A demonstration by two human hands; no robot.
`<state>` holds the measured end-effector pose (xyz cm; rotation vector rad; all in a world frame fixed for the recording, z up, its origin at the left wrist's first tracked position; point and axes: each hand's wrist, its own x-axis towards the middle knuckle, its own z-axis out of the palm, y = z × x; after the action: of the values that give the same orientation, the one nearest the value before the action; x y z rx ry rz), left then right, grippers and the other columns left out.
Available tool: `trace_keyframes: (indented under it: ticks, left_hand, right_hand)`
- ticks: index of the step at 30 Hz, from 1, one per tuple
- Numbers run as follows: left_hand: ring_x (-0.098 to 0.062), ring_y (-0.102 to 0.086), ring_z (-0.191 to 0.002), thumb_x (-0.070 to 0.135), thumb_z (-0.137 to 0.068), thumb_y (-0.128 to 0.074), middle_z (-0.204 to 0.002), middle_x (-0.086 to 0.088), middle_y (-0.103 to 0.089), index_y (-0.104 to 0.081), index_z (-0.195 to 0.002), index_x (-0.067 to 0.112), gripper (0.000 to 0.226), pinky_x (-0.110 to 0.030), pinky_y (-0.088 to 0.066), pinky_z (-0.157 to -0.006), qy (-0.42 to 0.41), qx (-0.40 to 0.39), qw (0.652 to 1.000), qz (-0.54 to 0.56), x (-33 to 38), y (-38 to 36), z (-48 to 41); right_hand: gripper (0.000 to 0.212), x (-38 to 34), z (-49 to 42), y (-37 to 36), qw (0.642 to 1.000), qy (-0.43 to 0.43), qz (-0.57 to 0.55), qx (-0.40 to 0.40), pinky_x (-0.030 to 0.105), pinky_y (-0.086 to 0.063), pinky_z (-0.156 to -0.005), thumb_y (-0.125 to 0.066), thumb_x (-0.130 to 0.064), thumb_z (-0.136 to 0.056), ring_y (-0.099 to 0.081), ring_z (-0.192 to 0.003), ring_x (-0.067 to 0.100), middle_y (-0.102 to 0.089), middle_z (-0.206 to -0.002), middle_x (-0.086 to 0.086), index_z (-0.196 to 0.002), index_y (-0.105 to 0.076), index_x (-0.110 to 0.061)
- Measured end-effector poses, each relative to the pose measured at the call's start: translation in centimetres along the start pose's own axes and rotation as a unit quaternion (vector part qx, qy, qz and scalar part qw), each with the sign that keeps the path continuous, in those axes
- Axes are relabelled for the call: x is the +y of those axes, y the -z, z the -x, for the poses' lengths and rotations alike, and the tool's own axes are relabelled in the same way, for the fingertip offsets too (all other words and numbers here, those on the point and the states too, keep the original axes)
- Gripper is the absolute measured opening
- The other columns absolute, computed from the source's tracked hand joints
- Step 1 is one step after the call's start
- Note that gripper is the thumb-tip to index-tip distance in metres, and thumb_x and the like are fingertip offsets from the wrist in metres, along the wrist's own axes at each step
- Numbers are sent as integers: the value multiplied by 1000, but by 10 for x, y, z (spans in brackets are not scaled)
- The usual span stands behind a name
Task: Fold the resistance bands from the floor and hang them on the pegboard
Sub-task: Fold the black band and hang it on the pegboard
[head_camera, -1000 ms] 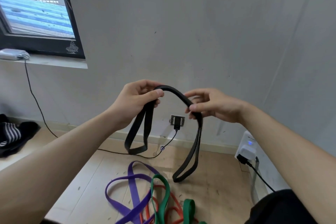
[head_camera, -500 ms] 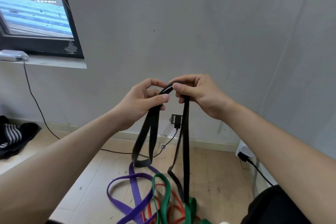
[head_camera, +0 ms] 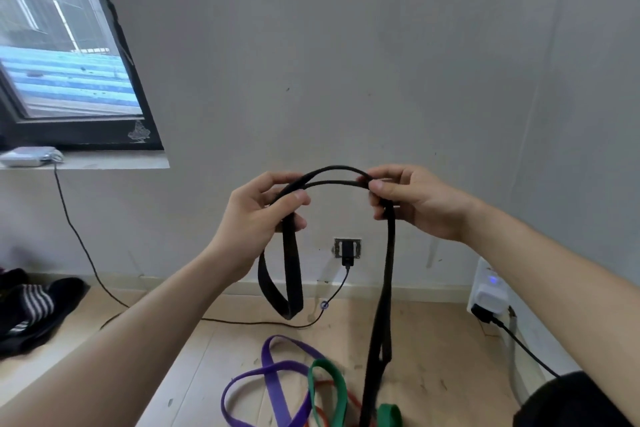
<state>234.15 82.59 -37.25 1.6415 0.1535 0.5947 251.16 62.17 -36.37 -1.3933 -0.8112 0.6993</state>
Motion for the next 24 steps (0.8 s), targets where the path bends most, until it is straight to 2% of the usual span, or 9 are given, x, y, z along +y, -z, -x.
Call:
trace_keyframes:
  ticks: [2, 4, 7, 9, 11, 13, 16, 20, 24]
  left_hand:
    - [-23, -64, -64, 6, -96, -66, -87, -6, -74, -74, -109, 13, 17, -31, -59, -70, 8, 0, 1000, 16, 2, -1, 0]
    - [-22, -63, -63, 5, -95, -66, -86, -5, -73, -76, -108, 12, 17, -31, -59, -71, 18, -9, 999, 25, 3, -2, 0]
    - [-21, -63, -64, 4, -95, -66, -85, -5, -74, -76, -108, 10, 17, -31, -59, -71, 29, -33, 999, 16, 4, -9, 4]
    - [-22, -64, -65, 4, -95, -66, -88, -6, -75, -75, -110, 8, 18, -31, -59, -71, 33, -45, 998, 15, 3, -14, 6]
    - [-21, -65, -65, 5, -96, -65, -90, -7, -76, -74, -111, 7, 18, -31, -59, -70, 37, -40, 998, 19, 3, -16, 6]
    - [-22, -69, -68, 7, -97, -65, -91, -8, -76, -73, -113, 8, 18, -31, -60, -69, 43, -37, 998, 18, 4, -16, 5]
    - [-26, -75, -80, 10, -97, -66, -97, -10, -78, -71, -114, 10, 18, -31, -63, -74, 56, -55, 997, 6, 3, -13, 5]
    - [-31, -77, -92, 10, -92, -72, -103, -16, -77, -71, -111, 13, 19, -35, -62, -83, 49, -81, 995, -17, -1, -7, 5]
    - [-27, -76, -99, 10, -90, -75, -106, -15, -76, -67, -113, 10, 24, -34, -61, -88, 65, -119, 987, -92, -10, 3, 3]
  right_hand:
    - [31, 4, 2, 0, 998, -35, 30, -39, 32, -55, -77, -76, -15, -82, -60, -73, 21, -61, -81, 6, -112, -70, -11]
    - [43, 7, 3, -5, 994, -57, 52, -74, 39, -56, -82, -75, -12, -80, -63, -76, 24, -61, -85, 7, -122, -65, -11]
    - [52, 4, 5, -27, 991, -35, 74, -109, 44, -55, -90, -75, -8, -84, -65, -86, 27, -59, -94, 13, -133, -57, -16]
    - [47, 1, 5, -46, 992, 7, 86, -90, 37, -57, -83, -74, -9, -87, -63, -84, 24, -61, -95, 13, -131, -59, -18]
    - [38, 1, 2, -58, 993, 55, 98, -42, 31, -53, -67, -75, -12, -87, -58, -74, 22, -64, -87, 10, -123, -63, -16]
    - [29, 0, 0, -61, 991, 75, 108, -3, 29, -48, -58, -73, -14, -89, -54, -63, 21, -64, -79, 8, -117, -65, -11]
    - [21, -2, 0, -58, 993, 70, 100, -5, 30, -49, -56, -67, -13, -93, -57, -57, 20, -67, -77, 9, -113, -68, -5]
    - [24, -2, 0, -54, 997, 45, 62, -30, 28, -53, -55, -64, -11, -93, -62, -54, 20, -65, -74, 10, -114, -67, 0]
    - [27, -4, -1, -51, 999, 39, 14, -17, 25, -48, -50, -63, -12, -93, -57, -50, 16, -64, -73, 7, -115, -66, 3]
